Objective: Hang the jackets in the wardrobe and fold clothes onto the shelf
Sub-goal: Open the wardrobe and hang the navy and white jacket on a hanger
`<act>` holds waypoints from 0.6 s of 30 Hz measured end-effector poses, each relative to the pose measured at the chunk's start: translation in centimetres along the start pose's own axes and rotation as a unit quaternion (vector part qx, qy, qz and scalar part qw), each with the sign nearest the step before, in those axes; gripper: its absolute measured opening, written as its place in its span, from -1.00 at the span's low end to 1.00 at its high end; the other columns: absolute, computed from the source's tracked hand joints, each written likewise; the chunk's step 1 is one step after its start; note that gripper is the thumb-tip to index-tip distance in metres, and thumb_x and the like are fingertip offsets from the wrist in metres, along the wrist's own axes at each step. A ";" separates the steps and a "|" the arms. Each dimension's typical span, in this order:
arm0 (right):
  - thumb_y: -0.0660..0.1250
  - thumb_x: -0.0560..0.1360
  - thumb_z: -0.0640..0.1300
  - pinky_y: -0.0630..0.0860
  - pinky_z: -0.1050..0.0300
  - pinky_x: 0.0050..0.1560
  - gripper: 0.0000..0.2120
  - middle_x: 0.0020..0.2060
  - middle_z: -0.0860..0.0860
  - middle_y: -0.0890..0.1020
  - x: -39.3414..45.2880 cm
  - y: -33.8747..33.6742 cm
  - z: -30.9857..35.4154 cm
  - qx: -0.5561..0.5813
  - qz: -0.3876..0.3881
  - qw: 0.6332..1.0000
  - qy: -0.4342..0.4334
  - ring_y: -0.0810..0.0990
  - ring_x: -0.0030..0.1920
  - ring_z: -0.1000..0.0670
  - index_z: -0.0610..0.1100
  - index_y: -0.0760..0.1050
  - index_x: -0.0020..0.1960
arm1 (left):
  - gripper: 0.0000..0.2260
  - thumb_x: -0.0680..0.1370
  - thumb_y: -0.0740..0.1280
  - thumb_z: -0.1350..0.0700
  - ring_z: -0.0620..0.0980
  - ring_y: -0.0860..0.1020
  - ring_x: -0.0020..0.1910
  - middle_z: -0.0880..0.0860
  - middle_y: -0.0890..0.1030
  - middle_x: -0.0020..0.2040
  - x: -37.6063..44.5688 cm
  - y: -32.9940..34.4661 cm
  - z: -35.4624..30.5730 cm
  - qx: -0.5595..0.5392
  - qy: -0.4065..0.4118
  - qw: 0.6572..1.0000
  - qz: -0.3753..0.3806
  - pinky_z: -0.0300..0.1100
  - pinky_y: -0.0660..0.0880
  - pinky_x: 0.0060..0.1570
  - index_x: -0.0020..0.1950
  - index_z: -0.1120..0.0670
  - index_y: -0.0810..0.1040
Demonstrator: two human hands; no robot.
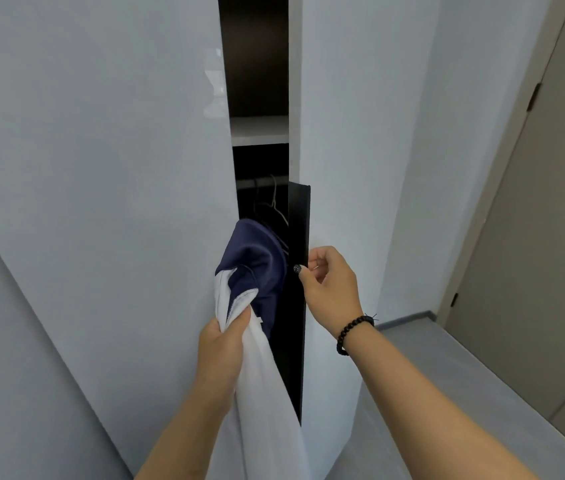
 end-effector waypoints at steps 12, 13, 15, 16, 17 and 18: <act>0.42 0.43 -0.22 0.42 0.46 -0.27 -0.75 -0.29 0.10 0.46 -4.4 -15.1 -1.3 0.012 0.041 0.999 -0.009 0.44 -0.35 0.28 0.04 0.38 -0.15 | -0.87 0.54 0.38 -0.05 0.10 0.65 -0.15 0.06 0.68 -0.16 -11.4 9.8 3.0 -0.041 -0.007 0.997 -0.067 -0.14 0.54 -0.32 0.04 -0.05 0.57; 0.44 0.42 -0.19 0.41 0.48 -0.28 -0.75 -0.29 0.11 0.46 -4.6 -16.4 -1.4 0.008 0.028 1.000 -0.011 0.45 -0.35 0.30 0.05 0.38 -0.15 | -0.87 0.54 0.37 -0.06 0.10 0.63 -0.16 0.07 0.66 -0.13 -12.1 10.2 3.2 -0.039 -0.012 0.997 -0.070 -0.16 0.52 -0.35 0.03 -0.06 0.54; 0.47 0.40 -0.12 0.42 0.49 -0.30 -0.75 -0.28 0.10 0.47 -4.9 -19.2 -1.8 -0.006 -0.004 1.000 -0.006 0.47 -0.32 0.26 0.04 0.38 -0.14 | -0.91 0.55 0.37 -0.05 0.08 0.62 -0.18 0.06 0.64 -0.13 -13.2 11.2 3.6 -0.037 -0.011 0.997 -0.071 -0.19 0.49 -0.39 0.00 -0.09 0.52; 0.48 0.39 -0.09 0.43 0.46 -0.30 -0.74 -0.26 0.09 0.49 -5.0 -20.5 -2.0 -0.018 -0.019 1.000 -0.001 0.48 -0.31 0.21 0.03 0.39 -0.12 | -0.92 0.55 0.37 -0.05 0.06 0.62 -0.17 0.04 0.65 -0.13 -13.6 11.7 3.7 -0.041 -0.009 0.997 -0.069 -0.19 0.49 -0.37 -0.01 -0.09 0.52; 0.49 0.39 -0.07 0.44 0.44 -0.30 -0.74 -0.23 0.06 0.51 -4.9 -21.3 -2.3 -0.032 -0.030 0.999 0.005 0.47 -0.29 0.18 0.01 0.40 -0.10 | -0.91 0.55 0.38 -0.04 0.05 0.63 -0.15 0.03 0.66 -0.12 -13.8 12.0 3.8 -0.048 -0.007 0.997 -0.064 -0.18 0.50 -0.34 0.00 -0.09 0.54; 0.49 0.39 -0.05 0.43 0.43 -0.30 -0.73 -0.20 0.04 0.53 -4.9 -22.4 -2.7 -0.045 -0.043 0.998 0.013 0.47 -0.27 0.16 0.00 0.40 -0.08 | -0.89 0.55 0.38 -0.03 0.04 0.64 -0.13 0.01 0.67 -0.11 -14.1 12.5 3.8 -0.051 -0.005 0.997 -0.056 -0.17 0.51 -0.29 0.04 -0.07 0.56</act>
Point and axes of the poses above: each hand's wrist, its own x-axis towards the middle knuckle, its own y-axis out of the palm, z = x × y, the point moved 6 cm from there along x, towards the middle knuckle
